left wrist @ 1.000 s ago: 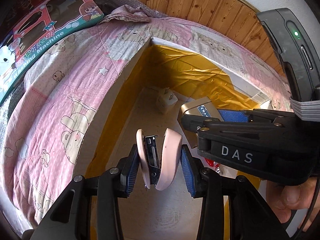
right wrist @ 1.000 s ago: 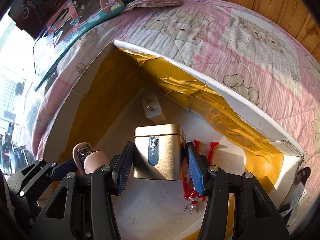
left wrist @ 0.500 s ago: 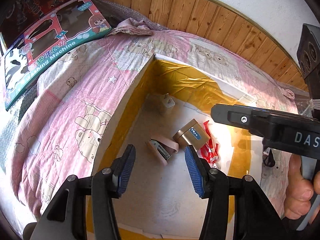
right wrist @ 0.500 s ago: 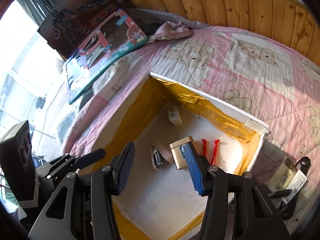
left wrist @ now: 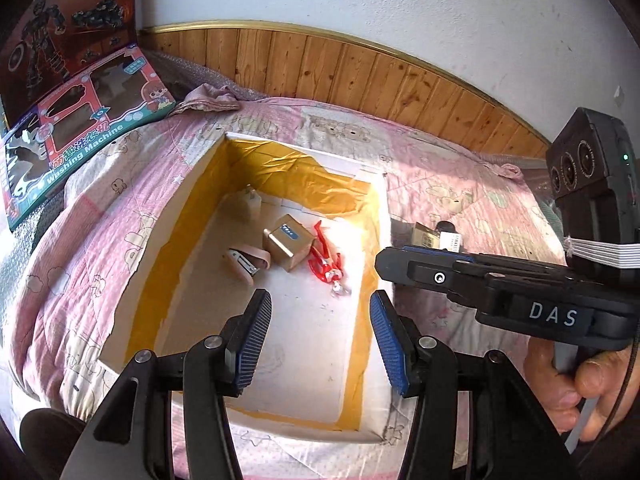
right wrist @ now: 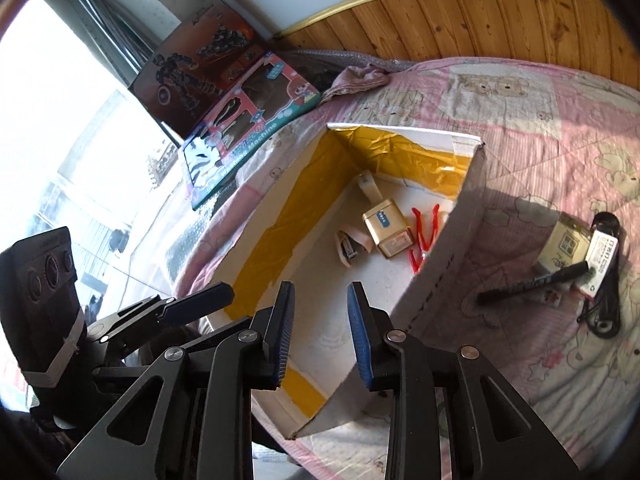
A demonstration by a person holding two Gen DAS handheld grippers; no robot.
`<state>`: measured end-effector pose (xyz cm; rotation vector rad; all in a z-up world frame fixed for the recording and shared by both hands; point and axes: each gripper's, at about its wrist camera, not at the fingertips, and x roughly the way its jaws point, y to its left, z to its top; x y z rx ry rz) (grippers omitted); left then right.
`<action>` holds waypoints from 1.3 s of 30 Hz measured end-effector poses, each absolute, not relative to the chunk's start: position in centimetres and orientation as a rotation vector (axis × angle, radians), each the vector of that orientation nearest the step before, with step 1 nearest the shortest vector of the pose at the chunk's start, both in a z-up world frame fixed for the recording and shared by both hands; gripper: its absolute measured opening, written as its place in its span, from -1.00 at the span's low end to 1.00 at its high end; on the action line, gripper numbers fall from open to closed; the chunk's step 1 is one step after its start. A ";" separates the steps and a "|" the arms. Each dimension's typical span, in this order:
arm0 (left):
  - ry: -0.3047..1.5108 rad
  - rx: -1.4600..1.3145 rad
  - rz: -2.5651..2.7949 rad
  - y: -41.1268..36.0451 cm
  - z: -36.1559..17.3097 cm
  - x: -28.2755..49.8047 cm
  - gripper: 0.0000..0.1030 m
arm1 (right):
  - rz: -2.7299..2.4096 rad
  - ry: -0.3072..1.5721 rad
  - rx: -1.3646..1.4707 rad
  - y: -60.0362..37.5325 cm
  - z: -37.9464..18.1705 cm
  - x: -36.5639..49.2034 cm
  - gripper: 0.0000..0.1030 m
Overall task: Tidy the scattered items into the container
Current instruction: 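Move both open tools back toward the green tape roll and black marker, then grasp the green tape roll with the left tool while the right tool grasps the black marker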
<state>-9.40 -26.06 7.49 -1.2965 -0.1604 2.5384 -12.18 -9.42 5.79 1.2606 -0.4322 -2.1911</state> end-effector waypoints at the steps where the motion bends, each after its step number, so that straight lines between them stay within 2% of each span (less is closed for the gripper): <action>1: -0.149 -1.288 2.529 -25.4 7.6 -8.8 0.03 | -2.200 -0.455 1.265 -8.4 5.5 -11.4 -0.41; 12: -0.024 -1.265 2.363 -17.0 6.8 -3.9 0.03 | -2.310 -0.618 1.371 -0.2 1.7 -6.4 -0.41; 18: -0.028 -1.340 2.289 -14.5 3.7 -2.8 0.03 | -2.329 -0.681 1.409 2.4 -0.1 -4.9 -0.40; 22: 0.034 -1.382 2.269 -12.6 0.5 -2.6 0.05 | -2.344 -0.725 1.452 4.3 -1.5 -4.7 -0.28; 30: 0.071 -1.417 2.278 -10.8 -4.1 -4.0 0.05 | -2.426 -0.765 1.469 9.9 -3.0 -7.8 -0.16; 39: 0.082 -1.444 2.287 -10.6 -7.2 -6.1 0.05 | -2.513 -0.685 1.571 13.8 -6.4 -15.4 -0.12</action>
